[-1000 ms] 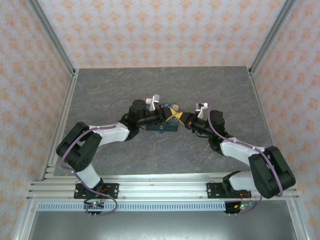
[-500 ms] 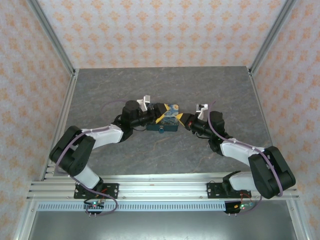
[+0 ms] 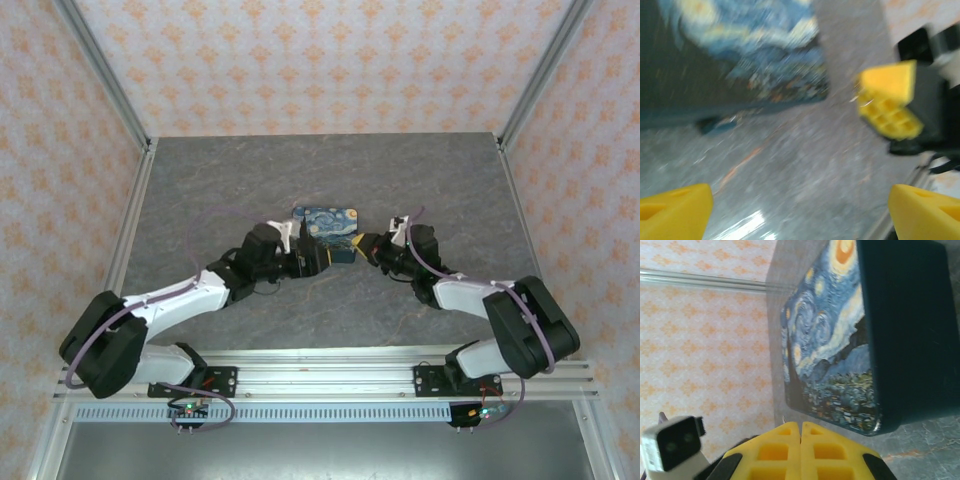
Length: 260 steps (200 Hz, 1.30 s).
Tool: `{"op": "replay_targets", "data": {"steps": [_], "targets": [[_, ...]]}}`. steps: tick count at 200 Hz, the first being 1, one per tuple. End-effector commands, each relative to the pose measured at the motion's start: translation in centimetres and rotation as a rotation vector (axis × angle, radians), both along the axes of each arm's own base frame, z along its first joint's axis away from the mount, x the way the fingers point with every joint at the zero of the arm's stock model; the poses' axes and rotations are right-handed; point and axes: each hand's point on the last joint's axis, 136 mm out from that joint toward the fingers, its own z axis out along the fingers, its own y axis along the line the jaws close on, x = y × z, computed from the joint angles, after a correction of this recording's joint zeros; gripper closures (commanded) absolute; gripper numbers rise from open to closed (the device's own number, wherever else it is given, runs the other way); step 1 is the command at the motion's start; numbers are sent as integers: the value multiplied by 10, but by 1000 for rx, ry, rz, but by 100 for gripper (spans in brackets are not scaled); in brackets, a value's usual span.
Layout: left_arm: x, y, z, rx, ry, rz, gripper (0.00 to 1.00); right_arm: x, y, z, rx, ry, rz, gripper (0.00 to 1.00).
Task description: Unlock the padlock with the key
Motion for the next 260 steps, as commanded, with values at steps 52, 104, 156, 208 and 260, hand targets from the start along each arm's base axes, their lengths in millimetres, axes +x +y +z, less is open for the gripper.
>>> {"op": "replay_targets", "data": {"steps": [52, 104, 156, 208, 260], "targets": [[14, 5, -53, 206, -103, -11, 16, 11, -2, -10, -8, -15, -73, 100], [28, -3, -65, 226, -167, -31, 21, 14, -4, -21, -35, -3, -82, 100], [39, -8, -73, 232, -224, -23, 24, 18, -1, -28, -35, 11, -76, 100], [47, -21, -80, 221, -233, -40, 26, 19, 2, -33, -38, 24, -66, 100], [52, -38, -78, 174, -256, -49, 27, 18, 2, -36, -42, 30, -64, 100]]}}
